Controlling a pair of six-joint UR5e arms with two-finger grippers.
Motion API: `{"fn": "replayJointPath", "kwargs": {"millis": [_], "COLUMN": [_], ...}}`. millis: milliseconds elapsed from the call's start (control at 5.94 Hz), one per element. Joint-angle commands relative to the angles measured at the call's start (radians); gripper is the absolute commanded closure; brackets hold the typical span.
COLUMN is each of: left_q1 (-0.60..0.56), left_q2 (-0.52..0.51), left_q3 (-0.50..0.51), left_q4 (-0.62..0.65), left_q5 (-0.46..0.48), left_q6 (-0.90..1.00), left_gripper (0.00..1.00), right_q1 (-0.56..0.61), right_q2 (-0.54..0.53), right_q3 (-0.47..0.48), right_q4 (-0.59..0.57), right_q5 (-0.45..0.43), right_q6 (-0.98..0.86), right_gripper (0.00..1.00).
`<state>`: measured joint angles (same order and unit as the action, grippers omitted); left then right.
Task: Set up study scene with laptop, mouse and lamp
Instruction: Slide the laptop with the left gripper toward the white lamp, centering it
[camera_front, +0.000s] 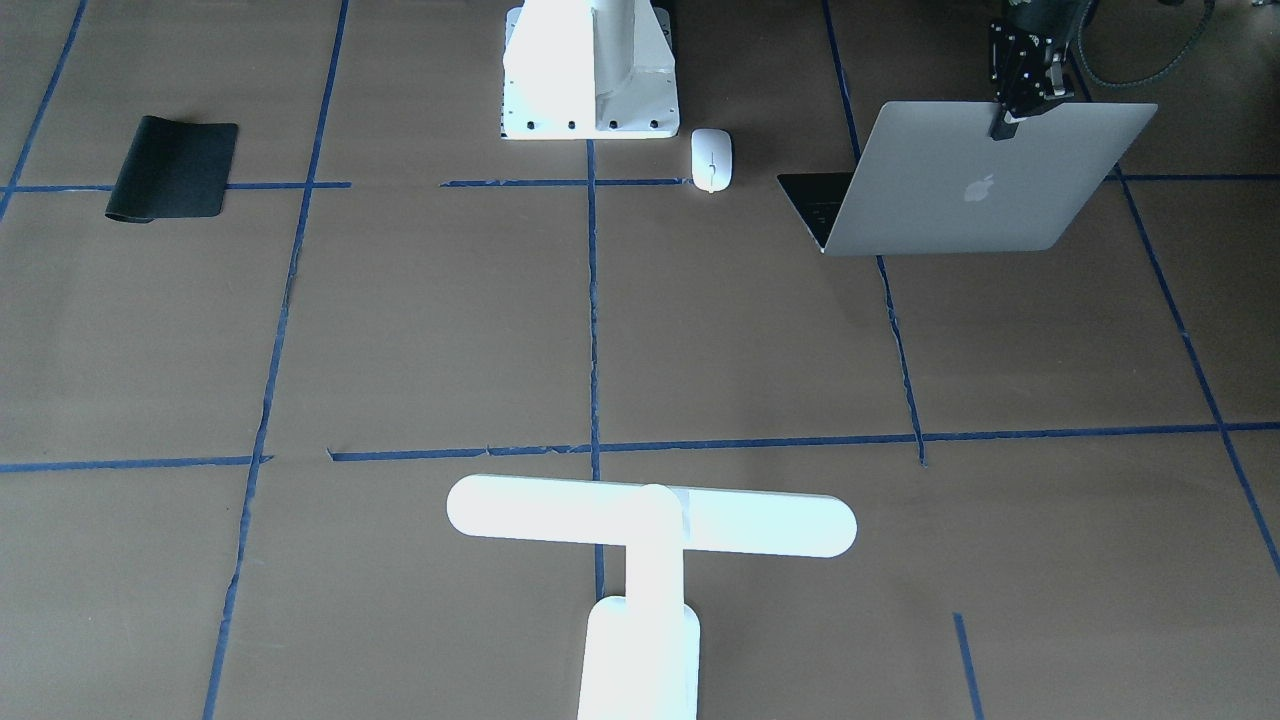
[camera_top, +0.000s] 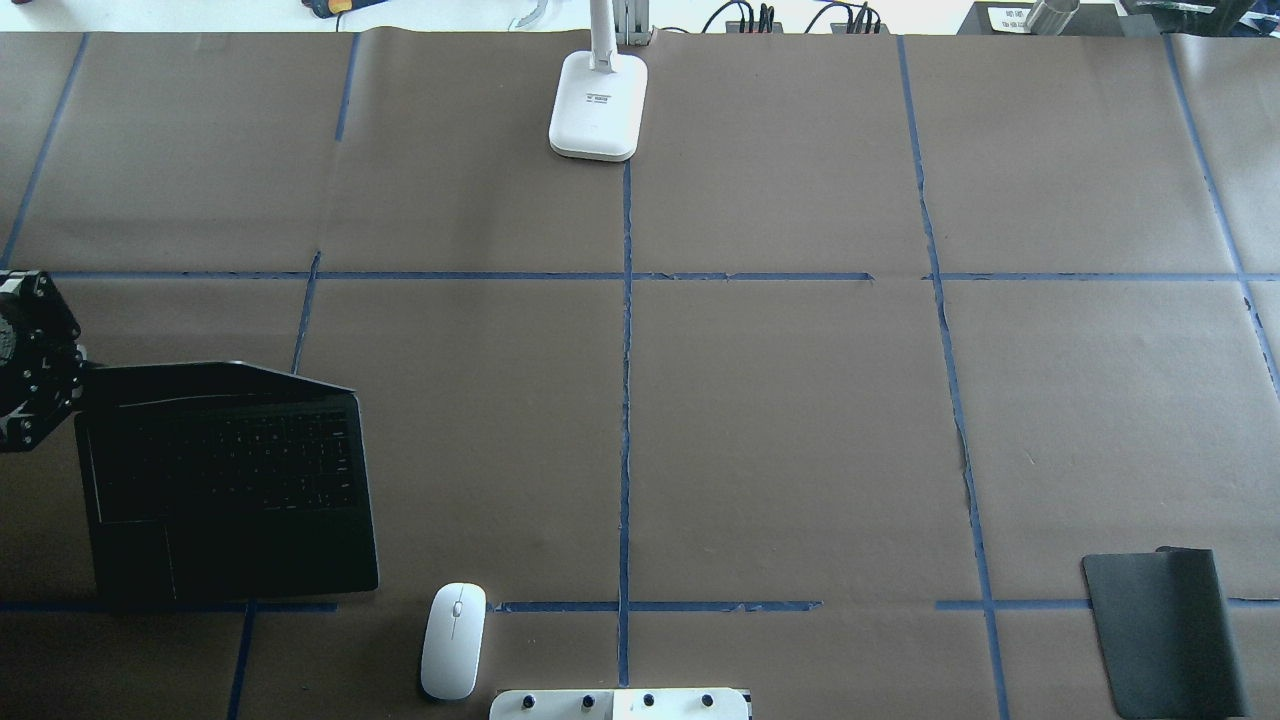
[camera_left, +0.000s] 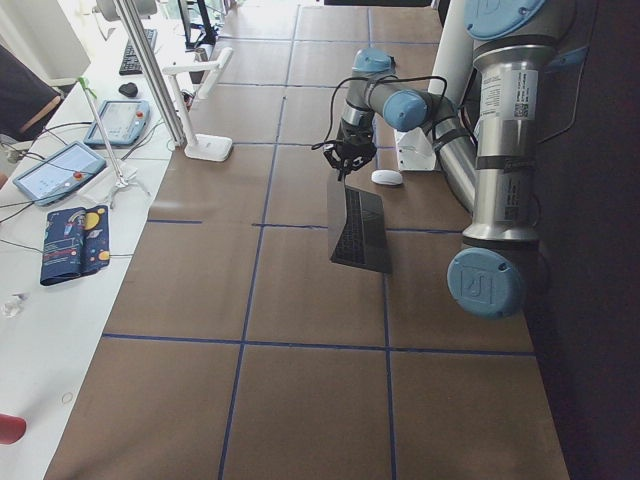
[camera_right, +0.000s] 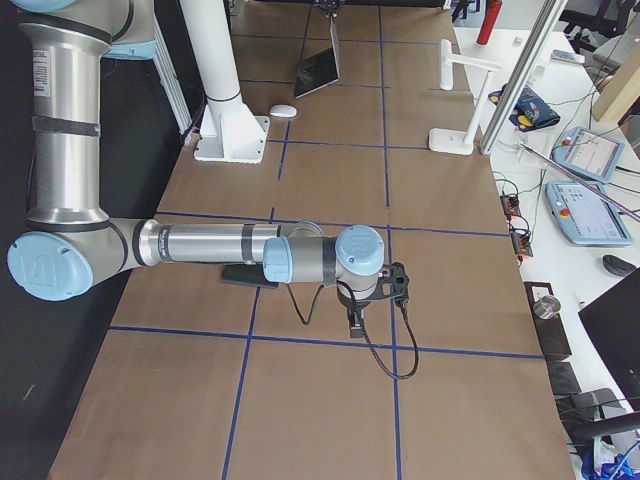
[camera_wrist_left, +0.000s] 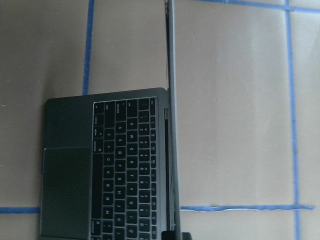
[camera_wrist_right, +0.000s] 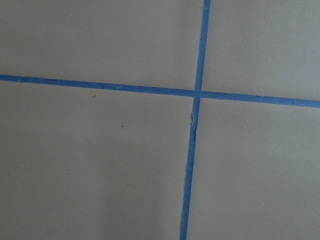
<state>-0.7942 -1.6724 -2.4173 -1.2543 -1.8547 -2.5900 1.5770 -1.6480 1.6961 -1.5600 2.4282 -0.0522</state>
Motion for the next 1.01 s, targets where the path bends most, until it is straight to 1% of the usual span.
{"fn": "replayJointPath", "kwargs": {"millis": [0, 168, 337, 505, 841], "left_q1": [-0.061, -0.097, -0.094, -0.080, -0.033], "left_q2": [-0.220, -0.298, -0.384, -0.444, -0.597], "left_q3": [0.223, 0.300, 0.369, 0.414, 0.547], "left_q4": [0.012, 0.012, 0.010, 0.009, 0.006], "left_q5": [0.000, 0.000, -0.001, -0.003, -0.003], "left_q6": [0.019, 0.056, 0.059, 0.056, 0.025], "left_gripper": [0.99, 0.99, 0.99, 0.99, 0.99], "right_q1": [0.000, 0.000, 0.000, 0.000, 0.000], "right_q2": [0.001, 0.002, 0.001, 0.001, 0.001], "right_q3": [-0.001, -0.003, 0.000, -0.001, -0.001], "right_q4": [0.000, 0.000, 0.000, 0.000, 0.000], "right_q5": [0.000, 0.000, 0.000, 0.000, 0.000], "right_q6": [0.000, 0.000, 0.000, 0.002, 0.000], "right_gripper": [0.00, 0.00, 0.00, 0.00, 0.00]}}
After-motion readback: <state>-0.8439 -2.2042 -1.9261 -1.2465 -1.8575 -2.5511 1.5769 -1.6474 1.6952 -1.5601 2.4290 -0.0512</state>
